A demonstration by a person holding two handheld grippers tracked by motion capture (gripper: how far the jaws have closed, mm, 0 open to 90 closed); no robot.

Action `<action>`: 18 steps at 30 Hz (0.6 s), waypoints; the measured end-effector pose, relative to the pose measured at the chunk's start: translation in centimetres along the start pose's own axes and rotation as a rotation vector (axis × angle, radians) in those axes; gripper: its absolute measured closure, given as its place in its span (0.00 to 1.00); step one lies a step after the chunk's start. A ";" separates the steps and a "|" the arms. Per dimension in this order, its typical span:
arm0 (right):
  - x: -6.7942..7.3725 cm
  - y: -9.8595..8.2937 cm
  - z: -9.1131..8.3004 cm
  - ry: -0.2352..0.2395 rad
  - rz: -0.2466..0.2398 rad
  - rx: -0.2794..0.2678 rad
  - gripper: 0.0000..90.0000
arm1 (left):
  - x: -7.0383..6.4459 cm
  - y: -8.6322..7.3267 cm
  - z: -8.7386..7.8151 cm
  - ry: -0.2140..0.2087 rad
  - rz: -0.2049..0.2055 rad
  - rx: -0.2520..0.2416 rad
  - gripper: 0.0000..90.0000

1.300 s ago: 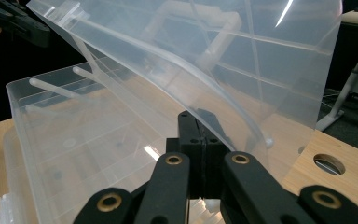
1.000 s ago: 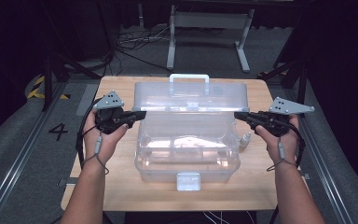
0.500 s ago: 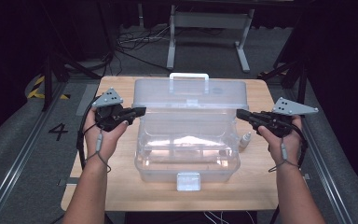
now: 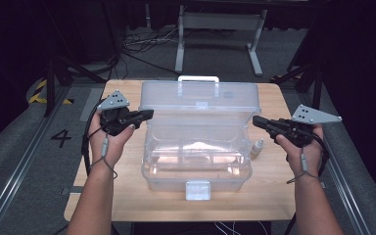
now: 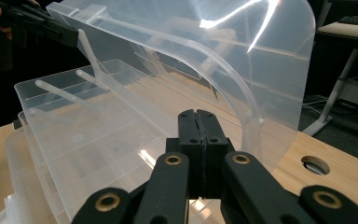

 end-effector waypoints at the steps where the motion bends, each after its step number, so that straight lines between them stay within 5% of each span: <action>1: 0.0 0.0 -0.1 -0.002 0.001 -0.002 1.00 | 0.0 0.0 0.0 -0.002 0.002 0.000 1.00; 13: -0.5 0.0 -1.0 -0.095 -0.005 -0.004 0.91 | 0.4 0.4 0.2 -0.008 0.006 -0.004 1.00; 18: -0.7 0.0 -0.7 -0.173 -0.018 0.008 0.74 | 0.7 0.6 0.3 -0.017 0.008 -0.007 1.00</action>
Point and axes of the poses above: each handheld gripper's, and its own axes: z roughly forward along the jaws, y roughly out of its top, x roughly to its left, the point moved 6 cm from there along z, roughly forward along the jaws, and after that the axes turned 1 degree about x, right-handed, at the moved point
